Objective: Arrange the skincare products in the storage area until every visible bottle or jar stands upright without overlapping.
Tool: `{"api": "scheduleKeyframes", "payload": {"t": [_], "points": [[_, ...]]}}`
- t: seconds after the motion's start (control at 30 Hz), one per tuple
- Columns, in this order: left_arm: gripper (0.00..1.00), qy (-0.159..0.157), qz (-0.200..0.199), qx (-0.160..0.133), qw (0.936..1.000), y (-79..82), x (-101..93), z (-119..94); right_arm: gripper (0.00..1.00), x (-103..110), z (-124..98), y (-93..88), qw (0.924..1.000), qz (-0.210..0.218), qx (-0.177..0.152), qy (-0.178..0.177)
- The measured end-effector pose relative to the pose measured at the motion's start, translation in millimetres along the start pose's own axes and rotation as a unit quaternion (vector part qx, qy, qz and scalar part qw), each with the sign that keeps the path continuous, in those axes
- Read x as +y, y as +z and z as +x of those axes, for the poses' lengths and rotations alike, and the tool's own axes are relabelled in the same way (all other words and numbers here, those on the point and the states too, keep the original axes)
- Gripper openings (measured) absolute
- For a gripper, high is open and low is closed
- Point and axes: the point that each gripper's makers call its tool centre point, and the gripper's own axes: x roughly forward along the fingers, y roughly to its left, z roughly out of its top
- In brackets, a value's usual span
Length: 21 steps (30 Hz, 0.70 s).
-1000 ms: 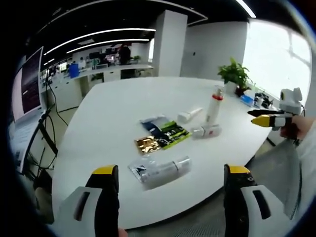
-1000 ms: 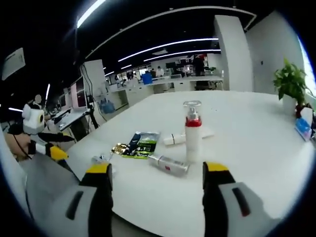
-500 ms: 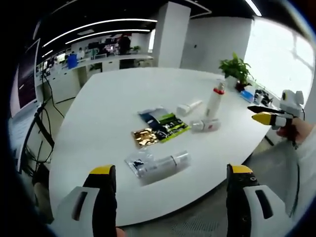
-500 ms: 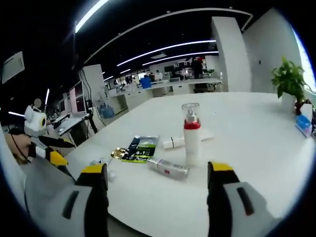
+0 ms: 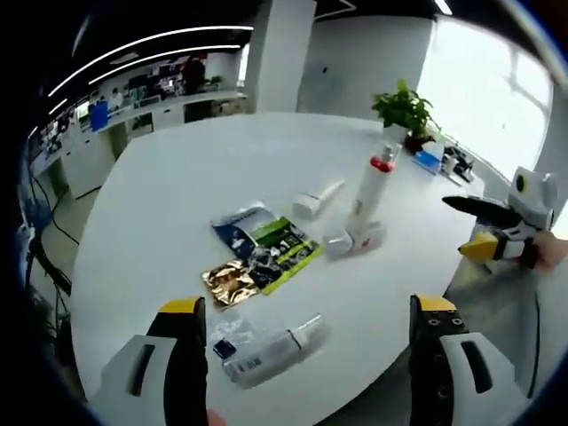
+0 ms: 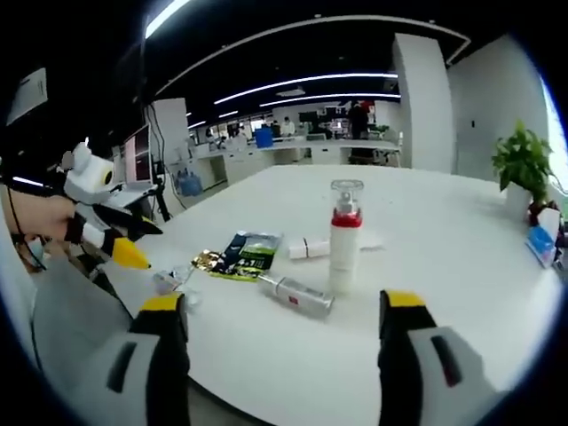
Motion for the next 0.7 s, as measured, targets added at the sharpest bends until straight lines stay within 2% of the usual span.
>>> {"api": "scheduleKeyframes", "payload": {"t": [0.2, 0.33, 0.47, 0.7], "points": [[0.94, -0.018, 0.032, 0.027, 0.999, 7.2, -1.9, 26, 0.93, 6, 2, -3.3, 0.9996, -0.024, 0.013, 0.008], [0.96, -0.009, 0.055, 0.044, 0.9974, 14.6, 11.0, 46, 0.95, 5, 3, -7.0, 0.9994, -0.023, 0.024, 0.006], [0.97, -0.009, 0.057, 0.052, 0.997, 25.6, 20.1, 63, 0.95, 4, 4, -9.0, 0.9994, -0.019, 0.03, 0.006], [0.97, -0.029, 0.108, 0.075, 0.991, 43.2, 22.4, 91, 0.93, 1, 4, -11.5, 0.9992, -0.015, 0.038, 0.0]]}}
